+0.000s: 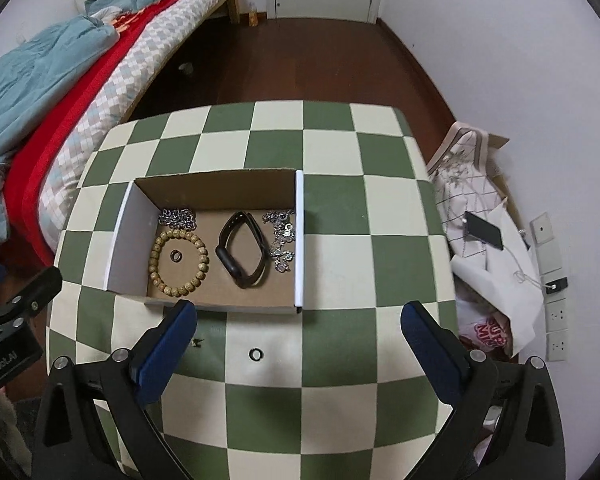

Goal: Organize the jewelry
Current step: 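Lift both tools out of the box and move toward the small pieces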

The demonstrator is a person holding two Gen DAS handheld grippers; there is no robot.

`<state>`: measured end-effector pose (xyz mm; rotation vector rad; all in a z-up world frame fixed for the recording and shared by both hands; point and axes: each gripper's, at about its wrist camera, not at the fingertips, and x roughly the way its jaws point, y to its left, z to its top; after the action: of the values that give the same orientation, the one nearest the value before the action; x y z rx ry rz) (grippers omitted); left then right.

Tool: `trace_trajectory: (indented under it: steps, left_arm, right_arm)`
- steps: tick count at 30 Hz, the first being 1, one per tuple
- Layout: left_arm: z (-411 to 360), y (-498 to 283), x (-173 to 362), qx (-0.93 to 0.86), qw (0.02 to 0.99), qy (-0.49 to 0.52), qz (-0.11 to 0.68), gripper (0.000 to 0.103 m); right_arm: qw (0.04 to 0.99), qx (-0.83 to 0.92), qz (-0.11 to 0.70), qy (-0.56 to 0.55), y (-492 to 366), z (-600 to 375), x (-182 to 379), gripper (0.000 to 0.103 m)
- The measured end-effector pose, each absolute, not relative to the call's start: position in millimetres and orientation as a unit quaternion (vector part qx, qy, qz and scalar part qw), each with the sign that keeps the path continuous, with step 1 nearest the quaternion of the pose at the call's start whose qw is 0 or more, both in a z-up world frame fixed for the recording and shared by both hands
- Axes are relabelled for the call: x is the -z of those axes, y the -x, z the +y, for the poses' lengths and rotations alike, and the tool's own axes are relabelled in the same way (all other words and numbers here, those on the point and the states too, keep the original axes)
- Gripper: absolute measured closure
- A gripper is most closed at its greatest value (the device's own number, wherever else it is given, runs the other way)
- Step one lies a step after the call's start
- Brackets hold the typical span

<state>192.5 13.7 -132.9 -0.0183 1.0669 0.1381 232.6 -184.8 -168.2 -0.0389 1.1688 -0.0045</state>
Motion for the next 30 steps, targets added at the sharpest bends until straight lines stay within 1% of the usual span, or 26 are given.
trace_trajectory:
  steps: [19, 23, 27, 29, 30]
  left_arm:
    - [-4, -96, 40, -0.041, 0.919, 0.021, 0.391, 0.001]
    - [-4, -87, 34, -0.049, 0.927, 0.024, 0.370, 0.001]
    - [4, -87, 49, -0.084, 0.927, 0.016, 0.365, 0.001]
    - [9, -90, 63, -0.104, 0.922, 0.007, 0.372, 0.001]
    - [11, -92, 72, -0.119, 0.918, -0.004, 0.378, 0.001]
  right_arm:
    - [0.903, 0.022, 0.428, 0.022, -122, -194, 59, 0.000]
    - [0.911, 0.015, 0.413, 0.008, -100, -196, 44, 0.000]
    - [0.910, 0.004, 0.415, -0.011, -93, -199, 51, 0.000]
    - [0.905, 0.009, 0.425, -0.009, -94, -201, 69, 0.000]
    - [0.901, 0.004, 0.434, -0.010, -97, -201, 81, 0.002]
